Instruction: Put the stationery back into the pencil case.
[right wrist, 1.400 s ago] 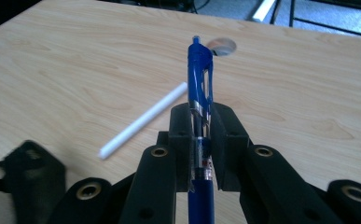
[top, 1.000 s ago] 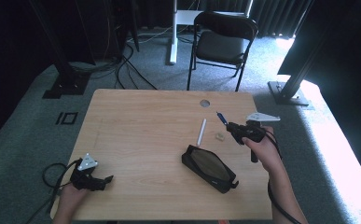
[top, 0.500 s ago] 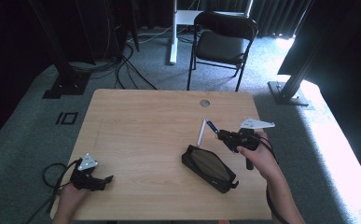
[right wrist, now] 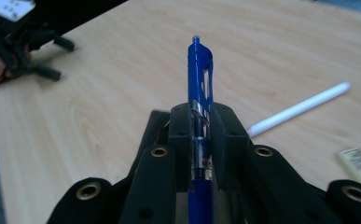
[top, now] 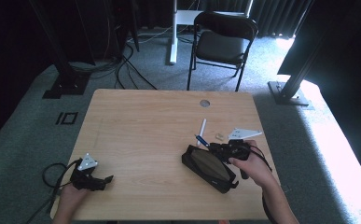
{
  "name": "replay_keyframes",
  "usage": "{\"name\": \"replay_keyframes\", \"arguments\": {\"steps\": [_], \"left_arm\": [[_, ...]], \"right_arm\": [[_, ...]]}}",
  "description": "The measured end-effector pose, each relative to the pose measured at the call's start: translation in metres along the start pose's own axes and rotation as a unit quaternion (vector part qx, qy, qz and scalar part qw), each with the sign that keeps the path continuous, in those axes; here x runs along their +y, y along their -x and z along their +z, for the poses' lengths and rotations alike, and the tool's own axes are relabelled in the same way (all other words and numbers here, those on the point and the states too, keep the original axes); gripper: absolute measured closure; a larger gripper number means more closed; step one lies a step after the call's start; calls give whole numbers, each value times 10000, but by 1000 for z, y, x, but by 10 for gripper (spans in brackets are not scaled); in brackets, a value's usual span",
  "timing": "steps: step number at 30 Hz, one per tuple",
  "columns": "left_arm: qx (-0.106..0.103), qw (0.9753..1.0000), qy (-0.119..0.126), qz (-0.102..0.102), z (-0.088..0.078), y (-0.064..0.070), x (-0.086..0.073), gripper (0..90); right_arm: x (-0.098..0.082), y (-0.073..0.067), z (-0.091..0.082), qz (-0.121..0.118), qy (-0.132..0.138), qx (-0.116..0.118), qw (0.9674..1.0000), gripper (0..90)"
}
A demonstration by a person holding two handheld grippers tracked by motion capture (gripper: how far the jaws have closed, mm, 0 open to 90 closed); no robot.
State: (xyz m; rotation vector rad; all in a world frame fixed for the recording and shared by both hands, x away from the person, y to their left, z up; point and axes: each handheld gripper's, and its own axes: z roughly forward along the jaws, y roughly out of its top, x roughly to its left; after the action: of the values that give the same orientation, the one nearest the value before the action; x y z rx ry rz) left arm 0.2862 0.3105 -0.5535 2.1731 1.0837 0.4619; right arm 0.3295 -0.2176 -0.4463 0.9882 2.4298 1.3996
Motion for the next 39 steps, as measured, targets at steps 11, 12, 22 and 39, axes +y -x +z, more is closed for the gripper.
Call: {"name": "replay_keyframes", "arguments": {"steps": [11, 12, 22, 39], "left_arm": [[0, 10000, 0, 0, 0, 0, 0, 22], [0, 10000, 0, -1, 0, 0, 0, 22], [0, 10000, 0, -1, 0, 0, 0, 22], [0, 10000, 1, -1, 0, 0, 0, 22]], "right_arm": [[-13, -3, 13, -84, -404, 125, 9991, 794], [-14, -4, 14, -109, -417, 119, 9990, 795], [-18, -7, 25, -254, -866, 163, 9958, 794], [-19, -11, 50, -312, -1530, -133, 9877, 795]]}}
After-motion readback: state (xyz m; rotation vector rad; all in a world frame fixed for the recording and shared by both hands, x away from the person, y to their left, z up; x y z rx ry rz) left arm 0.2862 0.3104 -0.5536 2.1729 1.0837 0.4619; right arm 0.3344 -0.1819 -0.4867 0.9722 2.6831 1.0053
